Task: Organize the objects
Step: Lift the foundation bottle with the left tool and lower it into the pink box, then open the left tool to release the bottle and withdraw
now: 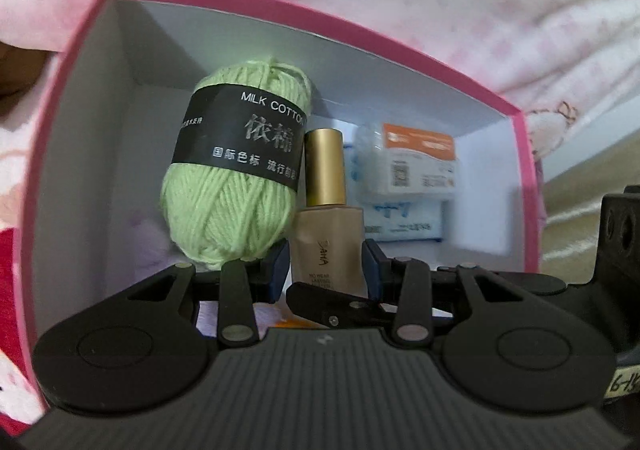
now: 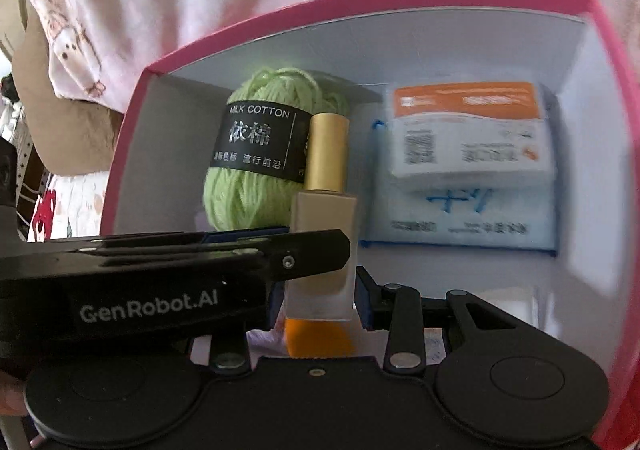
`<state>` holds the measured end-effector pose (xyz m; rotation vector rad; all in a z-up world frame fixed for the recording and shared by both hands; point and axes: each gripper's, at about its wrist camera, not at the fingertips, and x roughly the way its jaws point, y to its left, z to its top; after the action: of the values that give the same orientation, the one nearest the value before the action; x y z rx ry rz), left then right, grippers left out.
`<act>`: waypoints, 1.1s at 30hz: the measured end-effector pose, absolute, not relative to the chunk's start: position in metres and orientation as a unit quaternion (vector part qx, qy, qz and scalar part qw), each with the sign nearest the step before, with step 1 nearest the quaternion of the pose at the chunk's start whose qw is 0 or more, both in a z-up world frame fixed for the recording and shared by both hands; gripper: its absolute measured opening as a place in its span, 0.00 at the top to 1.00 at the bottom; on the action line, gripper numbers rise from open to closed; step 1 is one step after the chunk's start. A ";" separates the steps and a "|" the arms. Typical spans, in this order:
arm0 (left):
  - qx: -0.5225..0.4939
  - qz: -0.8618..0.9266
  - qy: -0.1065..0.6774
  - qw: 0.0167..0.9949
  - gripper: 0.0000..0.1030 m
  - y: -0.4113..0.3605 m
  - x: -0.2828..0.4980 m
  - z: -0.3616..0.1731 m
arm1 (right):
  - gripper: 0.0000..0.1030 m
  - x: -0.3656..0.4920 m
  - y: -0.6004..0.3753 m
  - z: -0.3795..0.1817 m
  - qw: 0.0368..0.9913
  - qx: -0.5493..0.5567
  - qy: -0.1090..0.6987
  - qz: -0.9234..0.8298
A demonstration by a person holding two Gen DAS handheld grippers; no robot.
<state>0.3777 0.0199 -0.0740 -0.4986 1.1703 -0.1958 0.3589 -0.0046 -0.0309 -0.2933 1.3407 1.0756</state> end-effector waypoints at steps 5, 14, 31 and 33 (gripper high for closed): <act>-0.238 -0.078 0.541 0.803 0.64 0.035 0.378 -0.070 | 0.60 0.346 0.006 -0.027 0.636 -0.142 0.579 0.490; -0.224 -0.090 0.548 0.801 0.69 0.017 0.389 -0.077 | 0.61 0.362 0.007 -0.034 0.658 -0.160 0.581 0.452; -0.202 -0.081 0.521 0.825 0.49 0.025 0.372 -0.058 | 0.56 0.337 -0.016 -0.014 0.705 -0.172 0.488 0.485; -0.190 -0.079 0.517 0.831 0.41 0.024 0.365 -0.051 | 0.54 0.331 -0.030 -0.004 0.717 -0.161 0.469 0.490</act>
<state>0.3651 0.0243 -0.0509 -0.4027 1.0971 -0.1672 0.3315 -0.0298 -0.0041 -0.3566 1.0367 1.0835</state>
